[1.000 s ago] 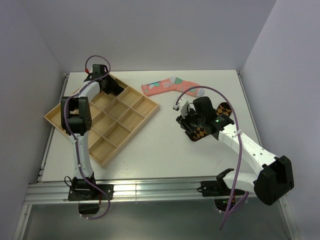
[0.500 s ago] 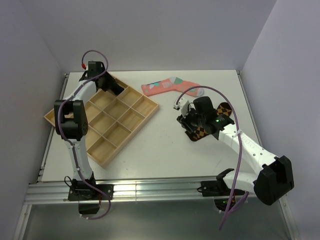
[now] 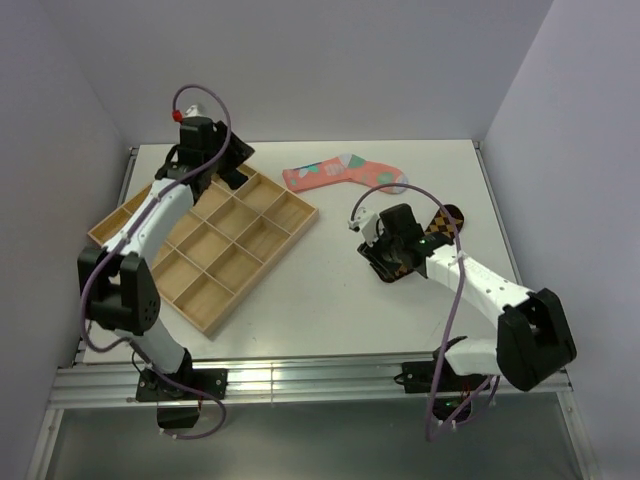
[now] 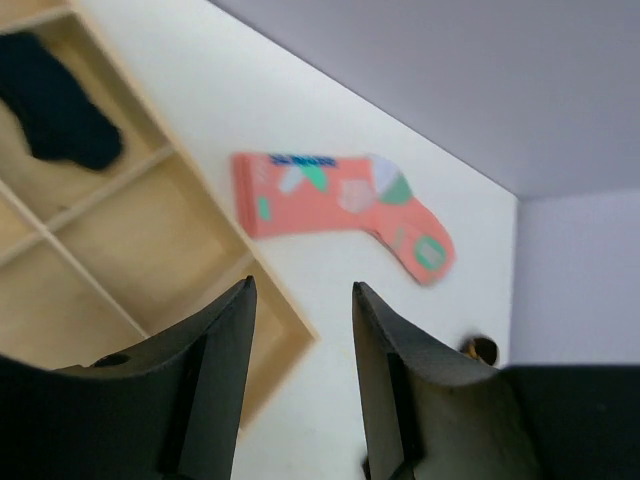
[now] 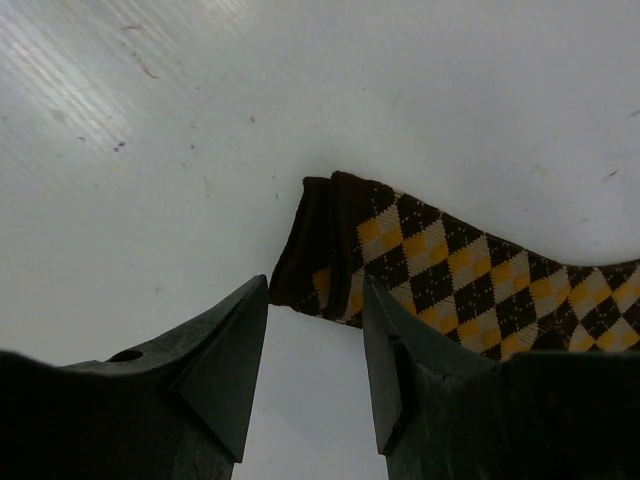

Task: Roll the socks
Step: Place the sock in the storage box, then roll the sock at the center of the board.

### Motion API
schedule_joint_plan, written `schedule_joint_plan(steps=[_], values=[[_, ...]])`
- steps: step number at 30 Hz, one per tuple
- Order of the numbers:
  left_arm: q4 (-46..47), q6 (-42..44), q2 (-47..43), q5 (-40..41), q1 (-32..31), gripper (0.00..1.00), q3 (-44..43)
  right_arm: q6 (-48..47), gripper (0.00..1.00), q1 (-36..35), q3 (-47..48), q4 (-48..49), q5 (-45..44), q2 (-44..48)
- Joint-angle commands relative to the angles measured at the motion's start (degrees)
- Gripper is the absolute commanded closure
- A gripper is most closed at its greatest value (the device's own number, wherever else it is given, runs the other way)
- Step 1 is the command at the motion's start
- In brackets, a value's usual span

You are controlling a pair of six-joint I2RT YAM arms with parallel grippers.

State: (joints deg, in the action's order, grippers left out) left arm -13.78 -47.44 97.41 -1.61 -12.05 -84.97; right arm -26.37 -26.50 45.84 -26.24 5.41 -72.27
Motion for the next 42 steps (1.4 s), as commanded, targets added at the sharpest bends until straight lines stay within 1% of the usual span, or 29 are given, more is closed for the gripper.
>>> schedule_joint_plan(steps=[1, 4, 6, 10, 14, 23, 30, 38, 42], values=[[4.6, 0.1, -8.7, -0.4, -4.6, 0.51, 7.3, 1.4, 0.50, 1.8, 3.3, 3.5, -1.2, -3.8], [6.9, -0.9, -14.2, -1.0, -7.8, 0.51, 13.5, 2.2, 0.49, 2.5, 6.4, 2.6, -1.2, -8.1], [7.7, -1.0, -17.9, -0.4, -10.3, 0.51, 16.0, 3.2, 0.49, 2.7, 8.1, 2.0, -1.0, -11.3], [8.2, -1.5, -23.3, 0.4, -13.3, 0.50, 22.1, 4.1, 0.49, 2.8, 7.6, 2.2, -1.5, -13.2], [9.1, -1.7, -28.0, 0.9, -14.2, 0.49, 26.3, 4.3, 0.49, 2.9, 6.4, 2.2, -1.4, -14.6], [9.6, -1.9, -31.9, 1.1, -14.3, 0.49, 32.1, 4.4, 0.49, 2.8, 7.2, -0.3, -1.1, -16.4], [9.3, -1.7, -32.3, 0.5, -14.3, 0.49, 32.8, 4.9, 0.49, 2.7, 6.6, -1.0, -1.1, -16.5], [10.3, -1.8, -33.6, -0.9, -14.4, 0.49, 34.7, 4.2, 0.49, 0.1, 4.6, -2.0, -3.4, -16.7], [10.6, -1.4, -33.9, -2.2, -14.3, 0.49, 35.6, 5.4, 0.49, -1.4, 5.0, -3.0, -4.6, -17.0]])
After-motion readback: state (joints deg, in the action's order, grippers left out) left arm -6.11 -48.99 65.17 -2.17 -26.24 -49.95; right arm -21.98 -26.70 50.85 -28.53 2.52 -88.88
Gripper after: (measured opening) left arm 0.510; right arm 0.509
